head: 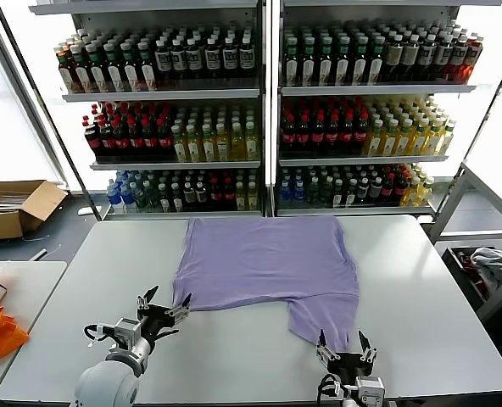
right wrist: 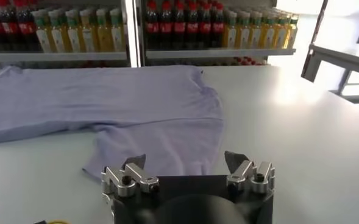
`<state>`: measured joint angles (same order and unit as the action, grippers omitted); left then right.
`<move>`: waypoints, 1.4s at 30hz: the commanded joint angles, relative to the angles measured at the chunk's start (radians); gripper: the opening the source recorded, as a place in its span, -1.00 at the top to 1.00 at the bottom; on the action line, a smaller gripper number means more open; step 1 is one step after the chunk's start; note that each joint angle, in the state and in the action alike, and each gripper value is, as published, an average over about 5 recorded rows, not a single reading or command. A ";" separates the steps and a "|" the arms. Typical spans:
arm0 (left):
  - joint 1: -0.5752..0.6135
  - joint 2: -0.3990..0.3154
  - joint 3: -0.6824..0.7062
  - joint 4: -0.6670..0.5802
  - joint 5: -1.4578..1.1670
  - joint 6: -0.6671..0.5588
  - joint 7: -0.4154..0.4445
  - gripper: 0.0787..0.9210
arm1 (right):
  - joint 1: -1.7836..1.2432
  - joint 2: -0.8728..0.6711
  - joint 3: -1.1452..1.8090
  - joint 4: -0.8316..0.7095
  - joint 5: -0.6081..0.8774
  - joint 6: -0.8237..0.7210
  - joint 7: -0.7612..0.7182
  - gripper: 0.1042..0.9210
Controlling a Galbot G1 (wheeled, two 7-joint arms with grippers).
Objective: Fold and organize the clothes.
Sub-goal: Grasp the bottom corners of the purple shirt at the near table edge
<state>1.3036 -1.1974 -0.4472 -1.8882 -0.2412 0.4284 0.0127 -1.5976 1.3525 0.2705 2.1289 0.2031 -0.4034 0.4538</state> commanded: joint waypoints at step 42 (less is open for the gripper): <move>0.055 0.002 0.037 0.006 -0.065 0.065 -0.007 0.17 | -0.035 0.021 -0.016 -0.047 0.012 0.033 0.015 0.44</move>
<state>1.3528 -1.1911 -0.4119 -1.8854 -0.3089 0.4866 0.0060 -1.6315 1.3700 0.2580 2.0867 0.2113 -0.3733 0.4671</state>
